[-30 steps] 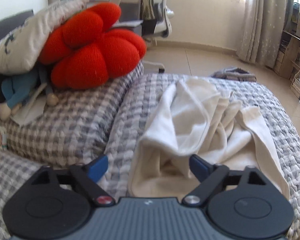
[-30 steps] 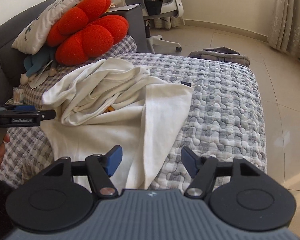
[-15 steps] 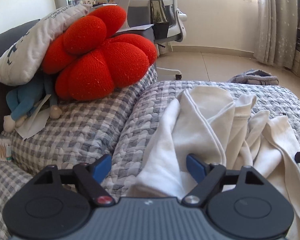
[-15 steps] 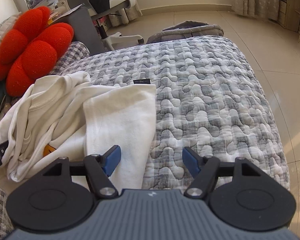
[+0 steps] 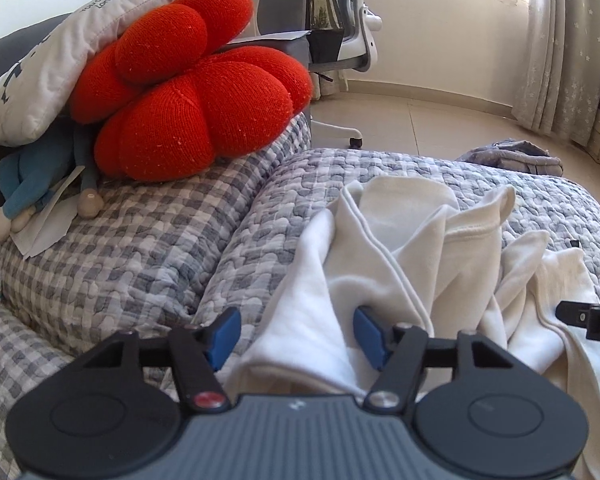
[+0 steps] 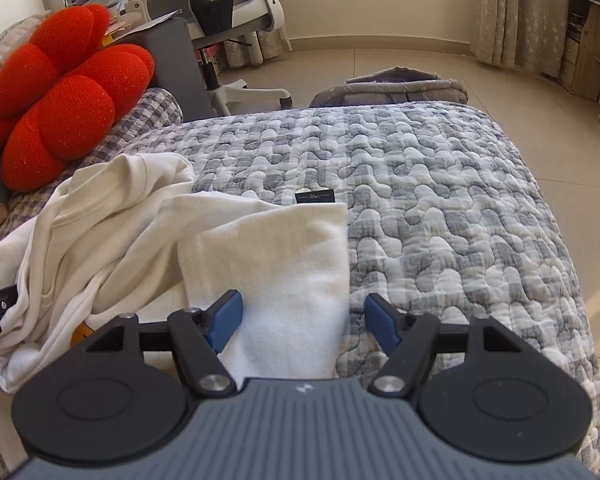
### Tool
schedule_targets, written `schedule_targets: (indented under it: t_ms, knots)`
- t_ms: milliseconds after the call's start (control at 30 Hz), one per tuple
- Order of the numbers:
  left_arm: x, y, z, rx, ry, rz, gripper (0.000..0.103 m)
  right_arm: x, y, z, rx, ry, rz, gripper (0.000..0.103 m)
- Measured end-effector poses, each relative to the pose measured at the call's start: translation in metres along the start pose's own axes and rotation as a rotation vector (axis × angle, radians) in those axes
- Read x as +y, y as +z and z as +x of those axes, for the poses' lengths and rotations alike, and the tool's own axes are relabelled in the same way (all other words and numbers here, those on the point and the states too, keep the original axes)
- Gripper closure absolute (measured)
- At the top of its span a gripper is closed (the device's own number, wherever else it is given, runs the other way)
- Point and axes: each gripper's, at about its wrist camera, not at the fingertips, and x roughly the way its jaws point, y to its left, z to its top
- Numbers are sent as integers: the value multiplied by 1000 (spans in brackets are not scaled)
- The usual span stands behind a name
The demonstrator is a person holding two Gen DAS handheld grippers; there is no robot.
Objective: Fold clothes
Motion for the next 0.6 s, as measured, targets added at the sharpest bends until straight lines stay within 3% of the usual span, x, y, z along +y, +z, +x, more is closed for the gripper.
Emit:
schedule_targets:
  t_ms: [167,267,333,433,600]
  knots:
    - [-6,1,0,-7,3,3,53,16,-4,1,-13,-31,-85,39]
    - [-5,2,0,-15,6,-22,62,24,-5,-1,-21,-55,-139,54]
    - [-5,2,0,-26,17,-38,74,29,-6,-4,-28,-79,-175,72]
    - [-7,2,-1,-47,40,-33,82,35,-8,-9,-43,-108,-224,85]
    - [-9,2,-6,-80,51,-31,88,36,-11,-27,-64,-130,-273,88]
